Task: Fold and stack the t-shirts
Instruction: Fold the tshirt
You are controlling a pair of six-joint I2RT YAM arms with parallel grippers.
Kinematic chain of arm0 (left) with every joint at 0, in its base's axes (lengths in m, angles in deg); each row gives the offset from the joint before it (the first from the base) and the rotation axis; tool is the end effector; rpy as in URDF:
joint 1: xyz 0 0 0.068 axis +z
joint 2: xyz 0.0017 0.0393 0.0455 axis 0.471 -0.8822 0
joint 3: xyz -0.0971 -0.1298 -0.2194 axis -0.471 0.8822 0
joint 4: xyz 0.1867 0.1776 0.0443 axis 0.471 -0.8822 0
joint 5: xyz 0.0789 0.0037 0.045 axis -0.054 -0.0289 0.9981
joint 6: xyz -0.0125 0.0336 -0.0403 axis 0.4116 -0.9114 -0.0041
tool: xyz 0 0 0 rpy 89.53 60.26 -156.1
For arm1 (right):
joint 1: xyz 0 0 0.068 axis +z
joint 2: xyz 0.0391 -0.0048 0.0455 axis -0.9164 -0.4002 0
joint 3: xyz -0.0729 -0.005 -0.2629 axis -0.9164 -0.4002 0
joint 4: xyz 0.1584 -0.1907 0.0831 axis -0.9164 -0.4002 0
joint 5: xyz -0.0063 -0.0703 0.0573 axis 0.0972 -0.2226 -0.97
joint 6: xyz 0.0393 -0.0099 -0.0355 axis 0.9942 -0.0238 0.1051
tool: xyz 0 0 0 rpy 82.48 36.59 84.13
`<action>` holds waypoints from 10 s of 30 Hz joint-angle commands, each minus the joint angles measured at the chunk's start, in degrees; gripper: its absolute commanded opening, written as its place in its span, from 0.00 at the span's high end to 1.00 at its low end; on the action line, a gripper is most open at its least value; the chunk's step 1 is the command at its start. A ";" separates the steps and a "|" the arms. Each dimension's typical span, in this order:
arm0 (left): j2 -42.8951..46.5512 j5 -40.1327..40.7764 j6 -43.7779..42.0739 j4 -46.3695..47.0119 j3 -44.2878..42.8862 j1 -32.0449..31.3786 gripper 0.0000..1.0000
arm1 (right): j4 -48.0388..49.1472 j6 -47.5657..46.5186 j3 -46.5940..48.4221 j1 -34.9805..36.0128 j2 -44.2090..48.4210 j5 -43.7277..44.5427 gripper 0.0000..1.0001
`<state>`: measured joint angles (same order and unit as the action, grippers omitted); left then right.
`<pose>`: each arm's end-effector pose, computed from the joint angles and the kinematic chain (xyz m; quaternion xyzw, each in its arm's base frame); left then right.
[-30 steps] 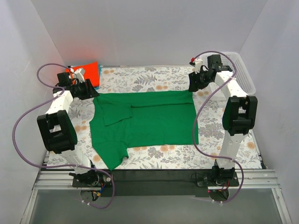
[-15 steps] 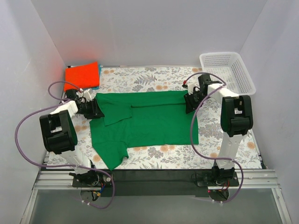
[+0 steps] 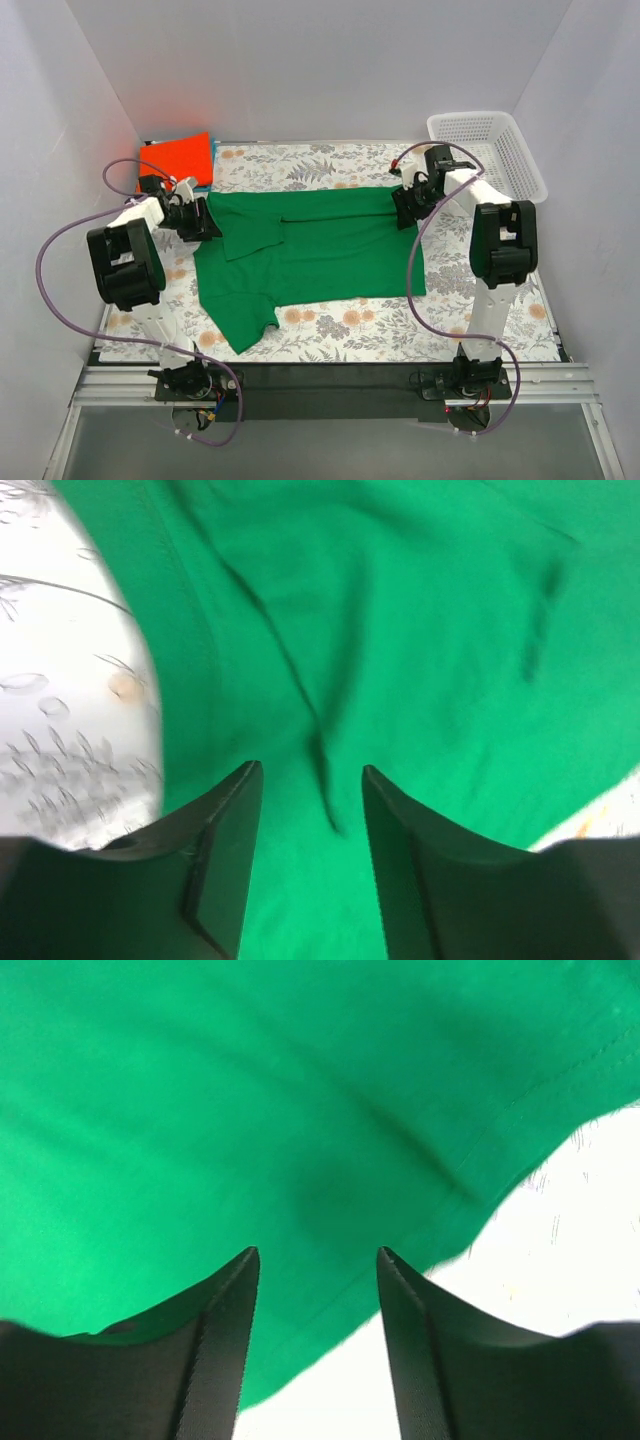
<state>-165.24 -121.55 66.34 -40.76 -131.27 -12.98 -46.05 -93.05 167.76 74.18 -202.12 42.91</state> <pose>0.3625 0.0766 0.1635 -0.3387 0.8783 -0.3201 0.1067 0.4227 0.0708 0.1839 -0.3250 0.9059 0.1457 0.2291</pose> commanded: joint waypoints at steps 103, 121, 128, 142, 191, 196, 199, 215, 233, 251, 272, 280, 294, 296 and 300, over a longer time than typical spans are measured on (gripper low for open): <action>12.71 16.02 -50.59 -22.03 -5.22 -15.55 1.00 | -8.32 -33.05 -14.31 5.59 17.96 15.65 0.99; 1.11 16.28 -52.70 -20.98 -16.11 -15.55 1.00 | -8.67 -34.45 -4.99 4.80 8.11 15.92 0.99; -1.79 16.28 -53.49 -21.24 -18.93 -15.64 1.00 | -8.67 -34.10 -4.55 4.80 7.23 15.30 0.99; 1.36 6.80 -44.88 -25.52 -22.63 -7.22 0.56 | -14.99 -19.19 0.90 -0.03 10.13 7.75 0.49; 8.58 -5.16 -36.09 -18.95 5.76 6.59 0.44 | -12.01 4.13 -9.39 -6.72 4.95 -2.19 0.99; 7.34 -5.34 -36.35 -18.95 5.15 6.60 0.56 | -12.10 3.95 -9.30 -6.80 5.04 -2.01 0.99; 6.47 -5.60 -36.27 -19.30 4.53 6.59 0.67 | -12.18 3.78 -9.21 -6.89 5.04 -1.75 0.99; 3.83 1.15 -36.70 -27.48 -6.46 7.65 1.00 | -14.12 -2.10 -9.46 -8.82 8.11 3.78 0.99; 6.46 7.85 -38.73 -20.36 10.16 7.65 1.00 | -11.48 -6.06 -20.45 -8.21 10.13 5.98 0.99; 14.72 -4.89 -34.86 -25.10 2.78 7.56 0.57 | -14.65 -5.10 -14.31 -7.86 22.60 -9.74 0.48; 13.94 -0.86 -11.92 -9.38 14.64 0.18 0.50 | 3.02 8.52 -13.25 17.19 14.00 -10.01 0.60; 10.69 1.78 -8.50 -6.21 13.94 -1.58 0.50 | 4.43 7.38 -16.94 18.07 12.60 -9.05 0.62; 11.57 0.63 -8.14 -10.34 8.84 -3.16 0.78 | 4.95 6.15 -20.28 18.68 10.66 -4.48 0.64; 11.04 0.81 -8.40 -10.78 7.70 -3.25 0.79 | 4.87 6.24 -20.20 18.77 10.66 -4.56 0.64; 9.63 -0.67 -8.05 -11.04 4.89 -3.51 0.99 | 4.78 6.42 -20.28 18.86 10.57 -4.83 0.64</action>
<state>-155.39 -120.70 58.50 -51.30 -123.23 -16.02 -41.96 -85.81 147.54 92.52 -191.30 37.90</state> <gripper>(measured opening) 0.040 0.363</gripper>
